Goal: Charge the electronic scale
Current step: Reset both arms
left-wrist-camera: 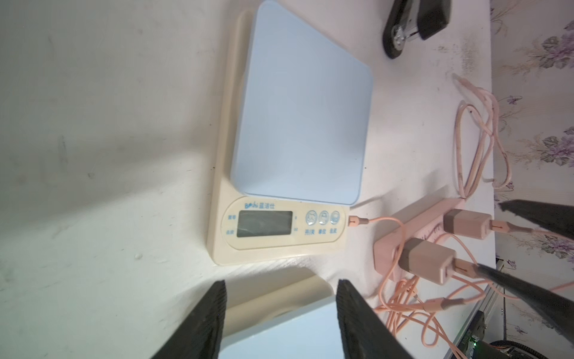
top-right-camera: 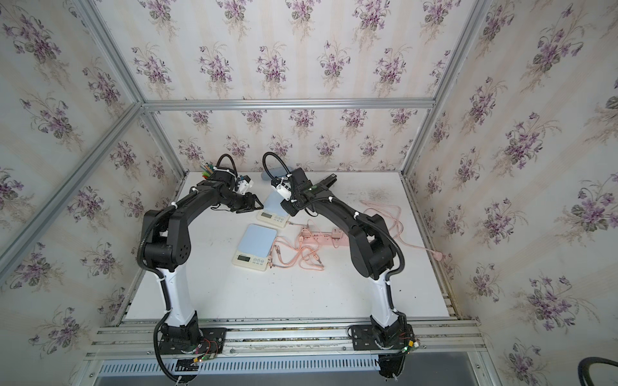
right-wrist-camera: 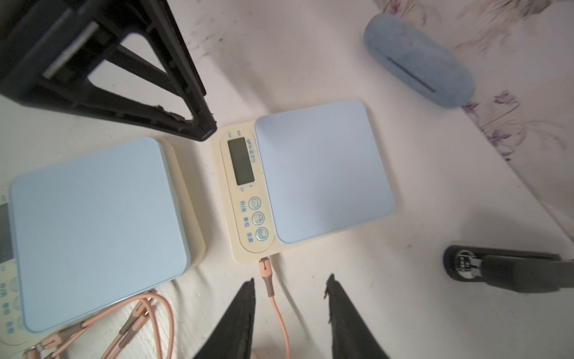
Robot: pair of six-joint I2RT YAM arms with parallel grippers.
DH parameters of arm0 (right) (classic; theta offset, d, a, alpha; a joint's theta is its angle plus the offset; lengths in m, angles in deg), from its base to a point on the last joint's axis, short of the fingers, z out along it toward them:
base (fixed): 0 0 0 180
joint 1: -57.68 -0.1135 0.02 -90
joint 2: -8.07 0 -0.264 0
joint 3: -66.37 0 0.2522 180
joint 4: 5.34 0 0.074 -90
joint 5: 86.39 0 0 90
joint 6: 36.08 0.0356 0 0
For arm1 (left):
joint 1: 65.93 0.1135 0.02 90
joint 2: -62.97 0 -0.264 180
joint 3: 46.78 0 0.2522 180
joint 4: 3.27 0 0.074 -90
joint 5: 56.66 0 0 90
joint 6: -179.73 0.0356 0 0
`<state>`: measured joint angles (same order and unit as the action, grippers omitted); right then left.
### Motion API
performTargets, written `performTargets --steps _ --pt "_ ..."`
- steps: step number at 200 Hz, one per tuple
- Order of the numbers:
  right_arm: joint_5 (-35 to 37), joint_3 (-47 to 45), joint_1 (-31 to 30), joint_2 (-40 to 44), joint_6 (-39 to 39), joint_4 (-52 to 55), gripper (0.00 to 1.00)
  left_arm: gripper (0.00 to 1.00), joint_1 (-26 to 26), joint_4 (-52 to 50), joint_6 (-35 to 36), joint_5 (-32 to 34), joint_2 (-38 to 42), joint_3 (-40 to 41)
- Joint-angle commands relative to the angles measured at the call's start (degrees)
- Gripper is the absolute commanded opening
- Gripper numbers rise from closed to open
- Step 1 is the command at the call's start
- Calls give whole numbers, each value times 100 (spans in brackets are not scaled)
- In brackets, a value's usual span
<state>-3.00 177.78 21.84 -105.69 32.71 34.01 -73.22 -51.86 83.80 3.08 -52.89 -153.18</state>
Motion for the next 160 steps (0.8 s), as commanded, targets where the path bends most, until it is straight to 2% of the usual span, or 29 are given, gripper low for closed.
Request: performTargets --steps 1,10,18,19,21,24,29,42,54,66,79,110,139,160 --pt "446 -608 13 774 322 -1064 43 61 43 -25 436 85 438 158" --pt "690 -989 39 1126 445 -1434 48 64 48 -29 515 166 676 257" --pt "1013 -1345 45 1447 559 -1768 53 71 61 -29 586 255 884 364" --pt "1048 -1389 48 1498 571 -1807 54 73 61 -26 594 261 921 380" --pt "1145 -1499 52 1576 600 -1881 55 91 61 -25 618 289 976 414" --pt "1259 -1641 58 1705 636 -2011 58 98 61 -22 650 342 1067 456" --pt "1442 -1895 75 1910 692 -2208 62 99 60 -21 688 409 1209 545" --pt "1887 -2523 138 2431 868 -2677 89 100 61 34 777 656 1597 807" --pt "2235 -3036 281 2882 1126 -2980 97 100 59 188 849 923 1975 1167" --pt "2633 -3612 419 3327 1437 -3232 100 100 64 478 875 1295 2389 1622" --pt "3032 -4301 882 3847 1821 -3541 100 100 69 1011 876 1701 2871 2183" --pt "3187 -6165 1839 5038 2598 -4521 100 100 71 2422 824 2629 4000 3796" --pt "3410 -7588 2267 5585 2307 -5933 100 100 74 3588 892 3125 4546 5101" --pt "3137 -8324 2453 5529 2342 -7082 100 100 82 4615 624 3585 4642 5879"
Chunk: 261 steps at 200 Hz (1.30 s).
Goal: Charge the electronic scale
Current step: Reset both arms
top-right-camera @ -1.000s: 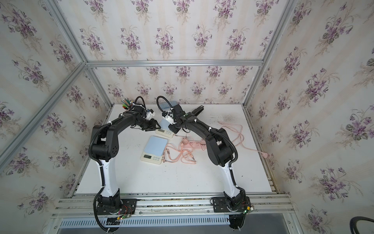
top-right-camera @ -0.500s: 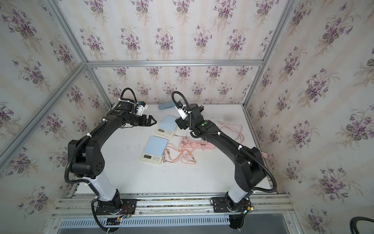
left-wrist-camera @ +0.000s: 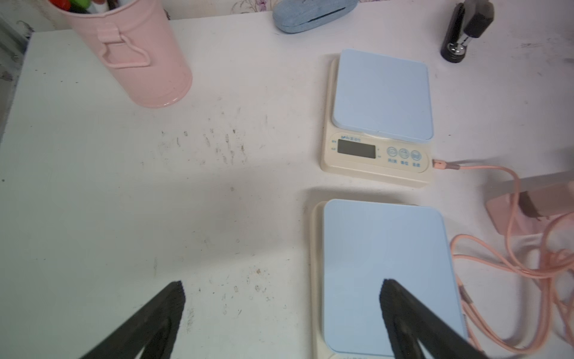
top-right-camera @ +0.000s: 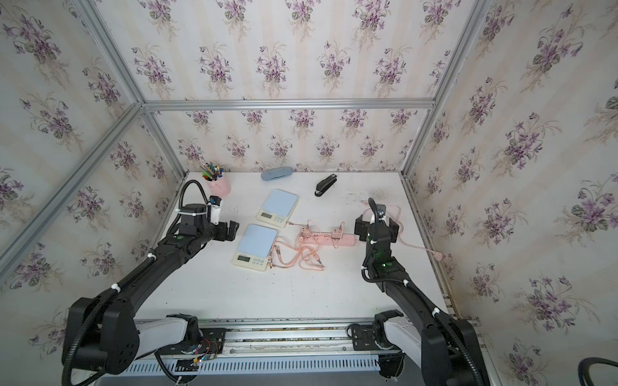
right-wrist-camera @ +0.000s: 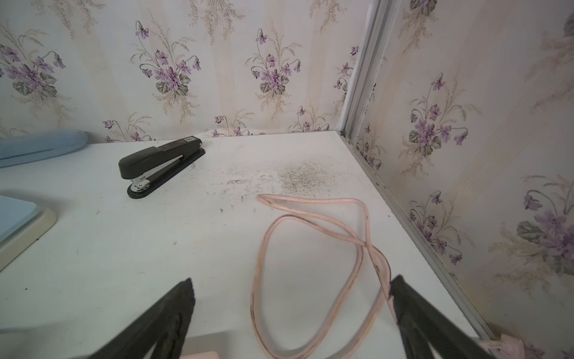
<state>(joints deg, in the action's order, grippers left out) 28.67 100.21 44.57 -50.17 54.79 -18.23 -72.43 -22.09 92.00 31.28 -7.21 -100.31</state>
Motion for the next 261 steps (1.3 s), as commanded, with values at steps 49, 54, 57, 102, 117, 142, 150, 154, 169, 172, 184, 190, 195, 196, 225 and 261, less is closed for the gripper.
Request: performTargets --steps 49,54,57,102,117,142,150,154,169,172,184,190,195,196,225,261 --pt "-758 -1132 326 -1697 -225 -4183 100 100 0 4089 -54 919 -733 1516" --pt "-767 -1157 328 -1917 -312 -4480 100 100 3 4126 -7 944 -759 1520" --pt "-789 -1186 328 -2051 -355 -4681 100 100 0 4123 22 912 -751 1525" --pt "-1113 -1293 573 -3129 -312 -6003 100 100 0 5655 195 690 -1698 1899" --pt "-1422 -864 669 -2933 -228 -4917 100 100 19 4965 157 678 -1683 1567" --pt "-2083 -687 1055 -2989 -10 -4555 100 100 105 4832 2 753 -1661 1529" --pt "-2086 -713 1055 -2997 -18 -4563 100 100 97 4973 37 760 -1700 1551" --pt "-2076 -674 1055 -2948 -8 -4408 100 100 96 4911 36 754 -1678 1537" --pt "-2083 -715 1047 -2990 -25 -4584 100 100 97 4832 21 749 -1661 1513" --pt "-2084 -707 1047 -2974 -25 -4559 100 100 95 4853 20 748 -1666 1522" --pt "-2067 -693 1042 -2942 -20 -4477 100 100 94 4811 20 743 -1652 1511" --pt "-2070 -706 1038 -2966 -27 -4529 100 100 96 4812 21 751 -1657 1513" --pt "-2068 -694 1038 -2959 -25 -4510 100 100 97 4813 20 743 -1658 1510" --pt "-2067 -692 1038 -2958 -25 -4499 100 100 97 4808 24 743 -1658 1508" --pt "-2074 -693 1038 -2952 -24 -4458 100 100 97 4813 25 743 -1658 1510" --pt "-2067 -689 1042 -2954 -25 -4463 100 100 97 4808 20 743 -1658 1514"
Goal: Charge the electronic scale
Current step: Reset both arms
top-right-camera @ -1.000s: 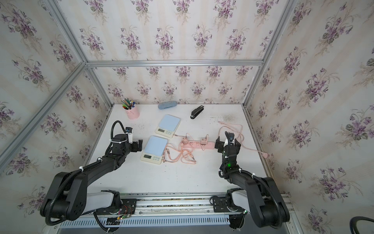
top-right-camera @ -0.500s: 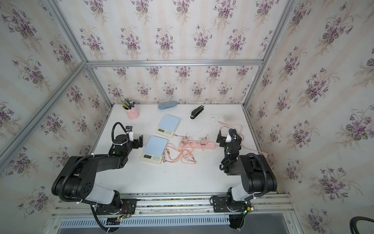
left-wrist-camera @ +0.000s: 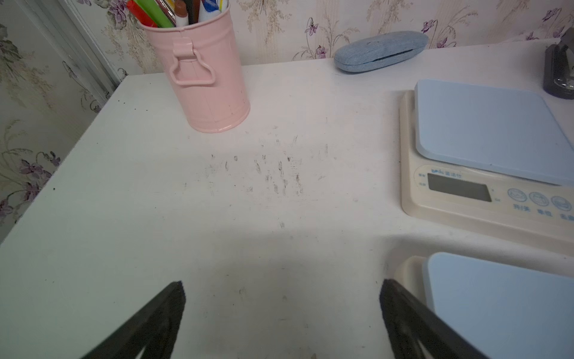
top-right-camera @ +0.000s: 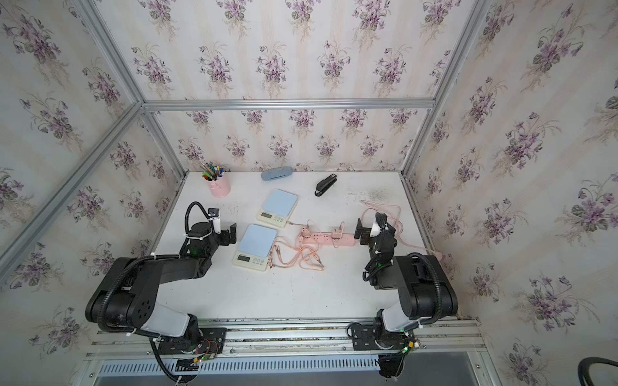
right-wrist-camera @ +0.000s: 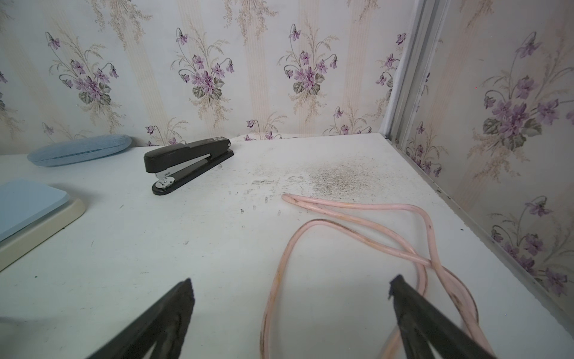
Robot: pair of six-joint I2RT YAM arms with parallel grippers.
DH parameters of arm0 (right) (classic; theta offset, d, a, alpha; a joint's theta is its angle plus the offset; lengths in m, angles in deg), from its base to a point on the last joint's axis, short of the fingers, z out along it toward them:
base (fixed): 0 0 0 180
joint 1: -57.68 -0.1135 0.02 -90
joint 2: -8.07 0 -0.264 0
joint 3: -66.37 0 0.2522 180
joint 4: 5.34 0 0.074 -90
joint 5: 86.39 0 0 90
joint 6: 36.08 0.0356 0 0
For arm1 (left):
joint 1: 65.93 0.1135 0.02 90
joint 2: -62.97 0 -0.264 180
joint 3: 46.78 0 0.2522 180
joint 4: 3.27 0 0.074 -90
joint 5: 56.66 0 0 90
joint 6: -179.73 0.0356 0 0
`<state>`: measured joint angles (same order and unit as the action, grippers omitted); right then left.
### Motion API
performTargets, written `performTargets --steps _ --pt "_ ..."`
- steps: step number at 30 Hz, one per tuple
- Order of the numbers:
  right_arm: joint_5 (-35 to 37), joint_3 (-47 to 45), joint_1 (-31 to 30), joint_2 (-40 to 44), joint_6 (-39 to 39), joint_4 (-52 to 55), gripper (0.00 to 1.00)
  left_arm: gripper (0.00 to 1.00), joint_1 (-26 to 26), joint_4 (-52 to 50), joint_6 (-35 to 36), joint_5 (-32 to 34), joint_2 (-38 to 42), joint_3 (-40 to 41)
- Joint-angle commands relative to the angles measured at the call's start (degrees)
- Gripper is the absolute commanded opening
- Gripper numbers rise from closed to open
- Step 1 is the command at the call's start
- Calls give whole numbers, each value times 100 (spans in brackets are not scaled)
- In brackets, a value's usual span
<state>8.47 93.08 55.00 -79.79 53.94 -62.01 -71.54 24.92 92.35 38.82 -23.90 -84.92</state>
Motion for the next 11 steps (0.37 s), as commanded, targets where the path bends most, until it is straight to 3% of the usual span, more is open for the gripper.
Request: performTargets --steps 1,11 --pt "-47 23 -3 11 60 -85 100 100 7 109 -19 -11 12 -28" --pt "-82 60 -3 4 61 -14 100 100 6 111 -13 -12 12 -23"
